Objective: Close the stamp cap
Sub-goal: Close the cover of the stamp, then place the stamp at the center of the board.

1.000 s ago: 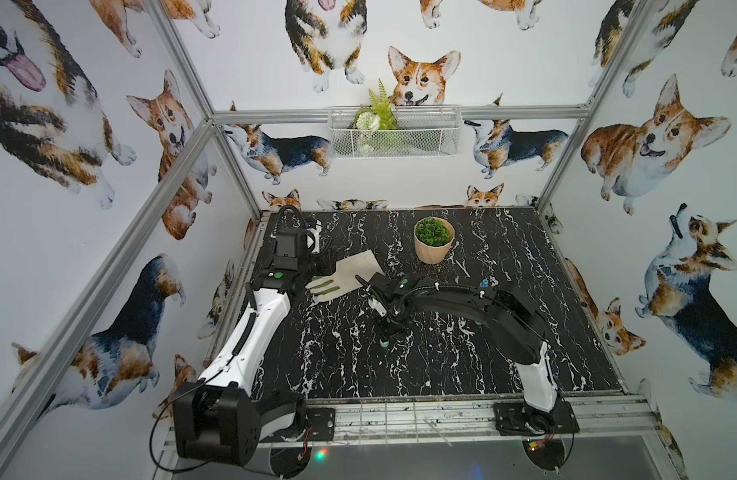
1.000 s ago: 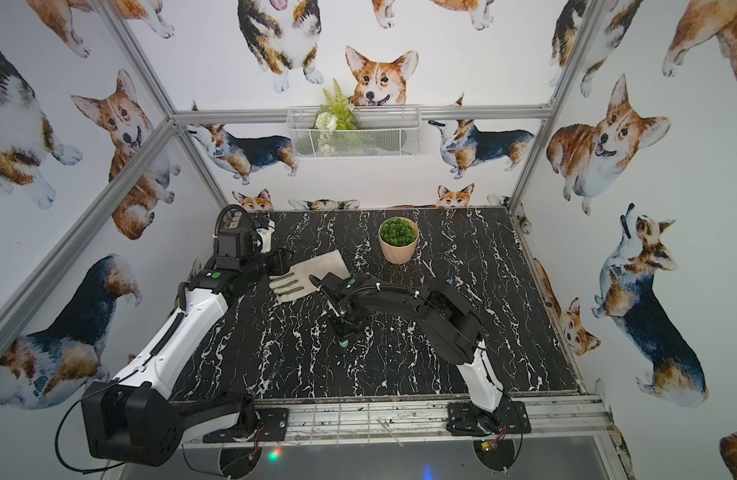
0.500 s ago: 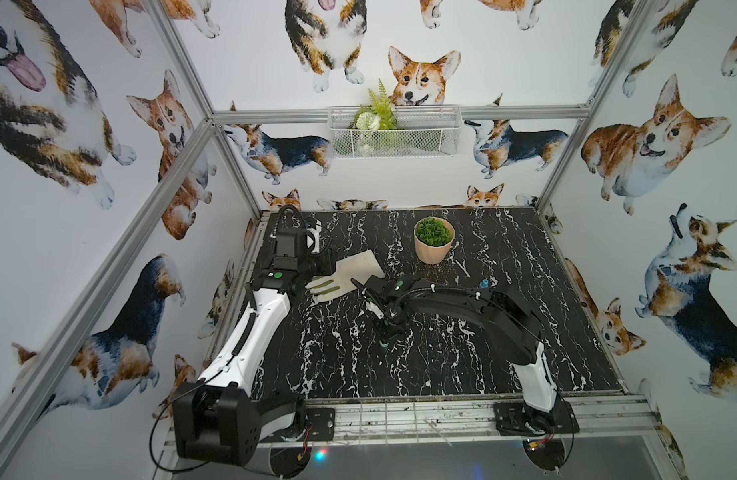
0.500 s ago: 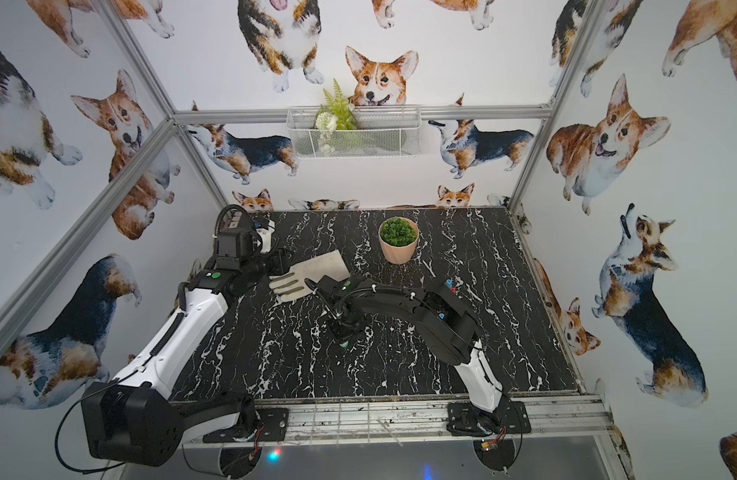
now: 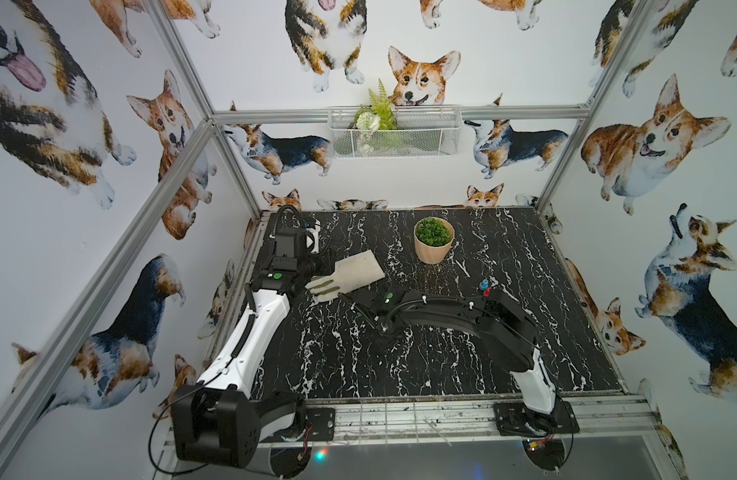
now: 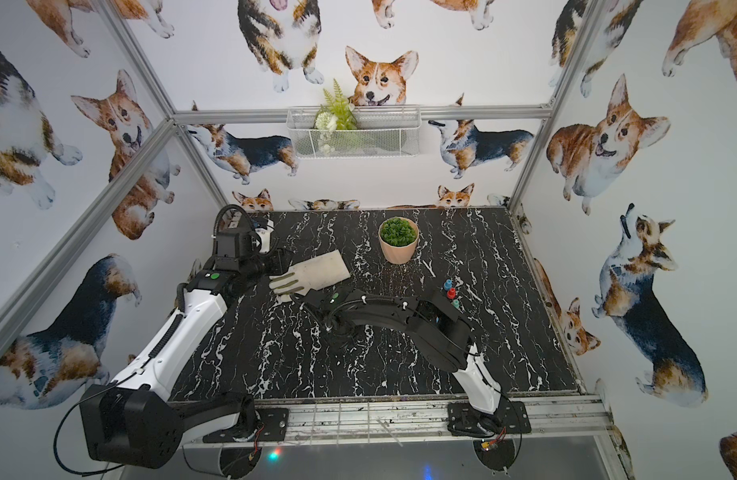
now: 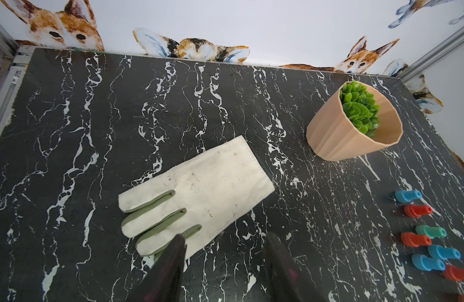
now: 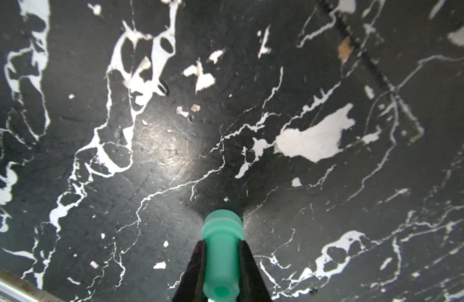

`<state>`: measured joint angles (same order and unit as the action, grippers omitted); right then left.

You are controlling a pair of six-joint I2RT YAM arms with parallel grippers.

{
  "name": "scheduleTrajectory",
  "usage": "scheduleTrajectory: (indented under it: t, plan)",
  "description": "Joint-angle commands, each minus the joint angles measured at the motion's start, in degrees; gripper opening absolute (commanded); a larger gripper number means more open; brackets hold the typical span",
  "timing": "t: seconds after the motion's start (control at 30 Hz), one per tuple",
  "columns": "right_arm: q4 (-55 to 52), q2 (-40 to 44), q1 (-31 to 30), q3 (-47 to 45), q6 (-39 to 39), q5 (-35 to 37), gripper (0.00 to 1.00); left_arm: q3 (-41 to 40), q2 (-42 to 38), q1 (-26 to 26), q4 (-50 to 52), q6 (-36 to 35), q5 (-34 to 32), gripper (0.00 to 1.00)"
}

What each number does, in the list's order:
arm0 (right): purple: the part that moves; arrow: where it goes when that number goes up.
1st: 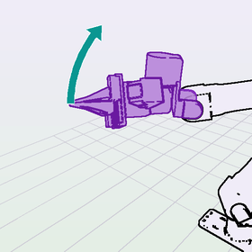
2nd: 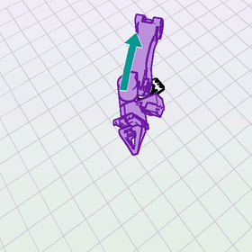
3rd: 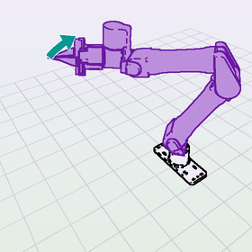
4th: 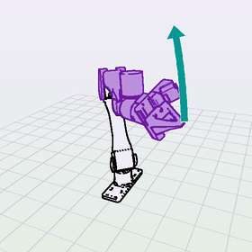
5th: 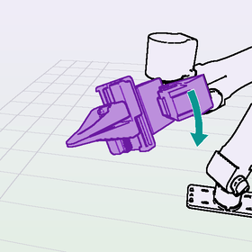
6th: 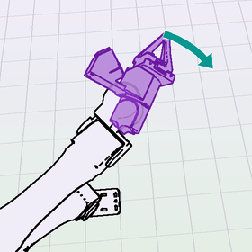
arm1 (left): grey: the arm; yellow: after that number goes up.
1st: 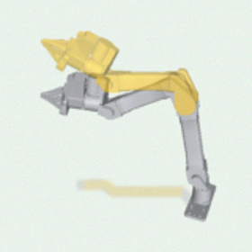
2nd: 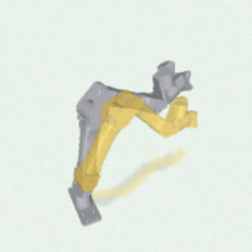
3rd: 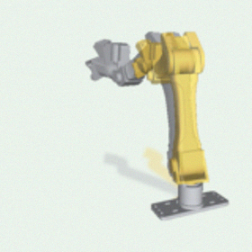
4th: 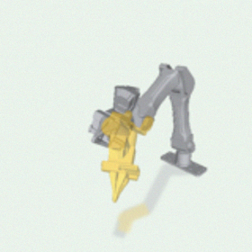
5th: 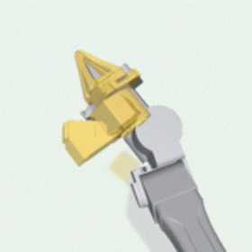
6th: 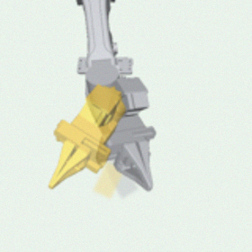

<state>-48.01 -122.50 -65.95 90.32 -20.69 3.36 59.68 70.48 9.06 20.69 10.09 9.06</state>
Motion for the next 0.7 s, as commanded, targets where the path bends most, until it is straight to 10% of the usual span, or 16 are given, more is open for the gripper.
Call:
scheduleTrajectory:
  t: [0.0,0.67]
  plan:
    - [-3.99,-5.96,-0.12,-4.55,1.88,2.62,0.0,-0.09,-0.52,-0.06,-0.95,-0.86,-0.77,0.52]
    - [-6.22,-11.91,-1.19,-2.86,6.42,-2.59,0.0,-0.44,-1.57,-0.07,-0.71,-1.65,-2.9,0.52]
